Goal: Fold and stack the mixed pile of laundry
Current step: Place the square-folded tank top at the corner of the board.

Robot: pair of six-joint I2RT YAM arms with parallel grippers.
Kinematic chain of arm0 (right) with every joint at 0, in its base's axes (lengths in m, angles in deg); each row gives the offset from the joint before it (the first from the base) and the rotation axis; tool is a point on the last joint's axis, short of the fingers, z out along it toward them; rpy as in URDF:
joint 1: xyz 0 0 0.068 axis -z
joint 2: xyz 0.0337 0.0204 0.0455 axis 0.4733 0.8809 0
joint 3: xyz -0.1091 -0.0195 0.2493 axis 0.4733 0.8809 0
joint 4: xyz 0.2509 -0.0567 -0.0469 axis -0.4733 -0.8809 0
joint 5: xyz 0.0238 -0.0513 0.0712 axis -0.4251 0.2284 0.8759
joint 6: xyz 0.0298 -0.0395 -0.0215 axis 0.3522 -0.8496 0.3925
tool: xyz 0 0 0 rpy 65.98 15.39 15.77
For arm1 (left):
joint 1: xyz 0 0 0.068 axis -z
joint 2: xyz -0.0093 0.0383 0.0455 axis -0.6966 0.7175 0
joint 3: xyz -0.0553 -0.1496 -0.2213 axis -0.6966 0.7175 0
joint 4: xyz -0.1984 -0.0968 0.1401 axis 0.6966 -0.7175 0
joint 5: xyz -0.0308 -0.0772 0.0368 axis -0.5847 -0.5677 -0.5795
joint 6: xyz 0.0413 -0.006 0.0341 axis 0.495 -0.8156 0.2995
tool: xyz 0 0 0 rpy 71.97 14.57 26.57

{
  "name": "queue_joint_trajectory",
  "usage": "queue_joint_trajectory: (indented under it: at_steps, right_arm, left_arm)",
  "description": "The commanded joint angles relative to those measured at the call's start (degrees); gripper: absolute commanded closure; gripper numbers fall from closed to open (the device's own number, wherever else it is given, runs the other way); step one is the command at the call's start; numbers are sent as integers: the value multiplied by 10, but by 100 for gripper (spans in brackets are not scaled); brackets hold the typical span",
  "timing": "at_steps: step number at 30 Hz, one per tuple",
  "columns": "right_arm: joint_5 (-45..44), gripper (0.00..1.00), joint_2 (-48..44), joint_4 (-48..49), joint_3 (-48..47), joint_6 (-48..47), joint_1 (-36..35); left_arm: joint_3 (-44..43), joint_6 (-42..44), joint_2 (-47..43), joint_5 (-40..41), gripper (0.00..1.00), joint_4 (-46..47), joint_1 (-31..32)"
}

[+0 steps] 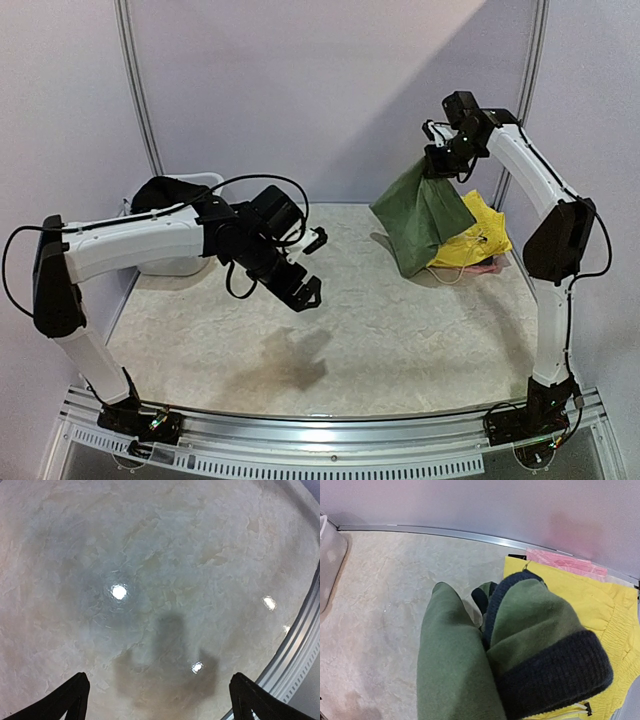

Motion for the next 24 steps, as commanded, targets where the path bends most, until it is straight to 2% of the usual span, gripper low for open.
queue_joint_trajectory:
  at_steps: [1, 11, 17, 24]
  right_arm:
    - [11, 100, -28, 13, -29, 42, -9]
    - [-20, 100, -48, -18, -46, 46, -9]
    - [-66, 100, -43, -37, -46, -6, 9]
    - [-75, 100, -19, -24, -31, -74, 46]
  left_arm:
    - [-21, 8, 9, -10, 0, -5, -7]
    - [4, 0, -10, -11, 0, 3, -7]
    - [17, -1, -26, -8, 0, 1, -7]
    - [34, -3, -39, -12, 1, -6, -7]
